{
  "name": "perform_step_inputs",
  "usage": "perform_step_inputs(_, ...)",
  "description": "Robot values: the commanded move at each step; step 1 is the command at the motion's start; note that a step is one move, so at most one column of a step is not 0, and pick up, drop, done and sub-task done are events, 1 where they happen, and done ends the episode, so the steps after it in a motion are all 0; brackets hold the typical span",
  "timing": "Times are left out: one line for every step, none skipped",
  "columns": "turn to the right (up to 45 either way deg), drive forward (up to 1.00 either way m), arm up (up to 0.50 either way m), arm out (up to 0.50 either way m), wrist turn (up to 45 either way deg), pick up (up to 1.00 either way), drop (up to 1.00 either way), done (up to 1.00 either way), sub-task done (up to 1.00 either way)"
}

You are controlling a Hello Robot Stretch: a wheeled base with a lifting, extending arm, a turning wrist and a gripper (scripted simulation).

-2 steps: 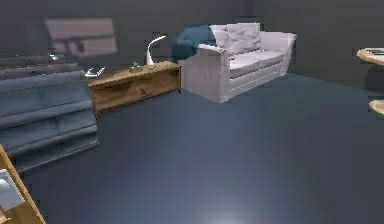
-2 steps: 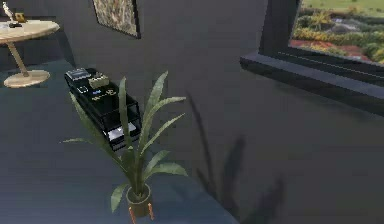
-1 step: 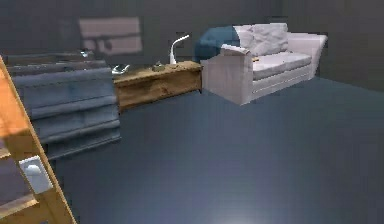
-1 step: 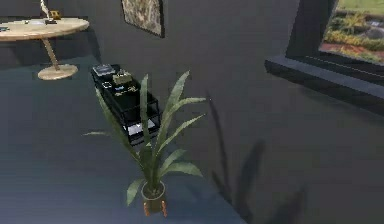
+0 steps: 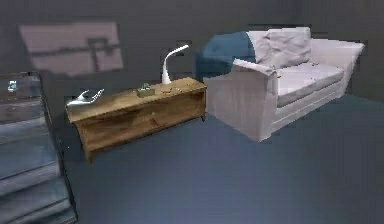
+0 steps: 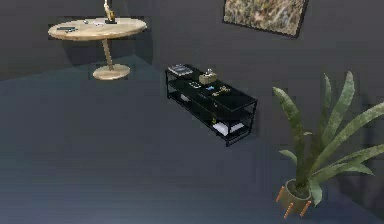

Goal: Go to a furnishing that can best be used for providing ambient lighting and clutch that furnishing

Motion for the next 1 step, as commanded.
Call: perform_step_inputs(-3.0,0.00,0.00,0.00,0.0,0.00,0.00,0.00,0.00)
